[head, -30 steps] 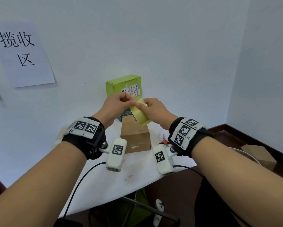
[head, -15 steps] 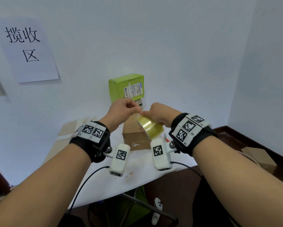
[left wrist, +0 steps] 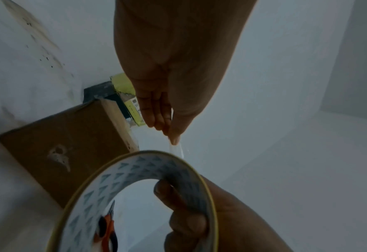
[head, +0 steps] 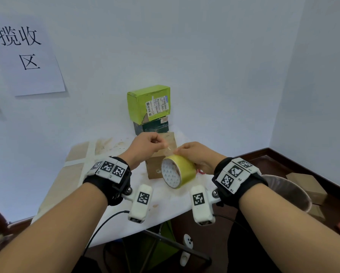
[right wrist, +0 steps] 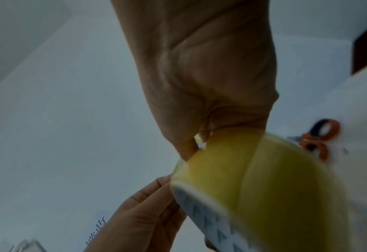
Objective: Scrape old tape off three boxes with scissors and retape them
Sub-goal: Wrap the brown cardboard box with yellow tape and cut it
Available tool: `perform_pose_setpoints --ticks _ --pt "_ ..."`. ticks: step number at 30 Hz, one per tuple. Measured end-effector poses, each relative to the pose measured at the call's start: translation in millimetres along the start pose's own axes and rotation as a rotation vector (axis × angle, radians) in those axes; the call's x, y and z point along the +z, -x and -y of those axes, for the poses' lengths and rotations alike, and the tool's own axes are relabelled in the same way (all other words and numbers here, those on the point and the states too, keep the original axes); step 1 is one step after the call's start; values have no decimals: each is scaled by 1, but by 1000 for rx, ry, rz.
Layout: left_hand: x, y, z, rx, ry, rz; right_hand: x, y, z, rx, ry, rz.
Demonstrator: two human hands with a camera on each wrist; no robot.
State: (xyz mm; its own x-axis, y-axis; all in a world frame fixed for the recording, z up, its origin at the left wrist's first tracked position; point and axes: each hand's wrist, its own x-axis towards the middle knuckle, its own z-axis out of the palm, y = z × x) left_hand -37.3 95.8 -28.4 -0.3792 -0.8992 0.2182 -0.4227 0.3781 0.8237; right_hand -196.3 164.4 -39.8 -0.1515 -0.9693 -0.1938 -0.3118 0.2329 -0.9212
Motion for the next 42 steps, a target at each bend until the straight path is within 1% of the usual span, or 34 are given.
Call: perform_pose_setpoints --ticks 3,5,6,7,9,10,11,13,16,17,18,21,26,29,31,32,35,37,40,42 --pt "8 2 1 35 -39 42 2 -7 -9 4 -13 -90" --pt "8 2 -2 76 -177 96 0 -12 -16 11 12 -143" --pt "6 2 -3 92 -256 85 -1 -14 -20 28 28 -138" --pt "1 -2 -2 96 -292 25 -2 -16 -25 43 39 -119" --pt "-14 -10 2 21 -186 -142 -5 -18 -33 74 54 -82" --pt "-21 -14 6 -14 -132 -196 -6 -18 -35 78 49 -74" --pt "-26 -16 11 -49 -107 -196 -6 -18 -37 72 29 -72" --pt "-27 -16 18 -98 -221 -67 -4 -17 -33 63 -85 -59" --pt "-17 -10 25 -86 -505 169 3 -18 -24 53 -176 -28" --pt "-14 -9 26 -73 -573 216 5 -20 -22 48 -179 -29" --pt "-12 -8 27 -61 -639 236 6 -21 -22 43 -174 -38" --pt "-12 -5 27 -35 -785 225 9 -29 -22 25 -201 -70" --pt "-9 -2 26 -4 -829 220 16 -43 -18 34 -223 -107" --pt "-16 -6 28 10 -888 159 17 -48 -15 35 -163 -136" --pt "-18 -10 28 54 -890 119 14 -49 -13 36 -129 -161" --pt "-17 -12 29 89 -862 135 11 -49 -13 30 -109 -172" --pt "-9 -12 32 174 -807 298 4 -53 -14 25 -42 -156" --pt "-5 -13 41 210 -797 369 0 -54 -17 37 -34 -160" --pt "-3 -14 51 251 -791 374 -4 -56 -21 42 -22 -185" --pt "-5 -14 52 248 -774 357 -3 -55 -21 55 -28 -193"
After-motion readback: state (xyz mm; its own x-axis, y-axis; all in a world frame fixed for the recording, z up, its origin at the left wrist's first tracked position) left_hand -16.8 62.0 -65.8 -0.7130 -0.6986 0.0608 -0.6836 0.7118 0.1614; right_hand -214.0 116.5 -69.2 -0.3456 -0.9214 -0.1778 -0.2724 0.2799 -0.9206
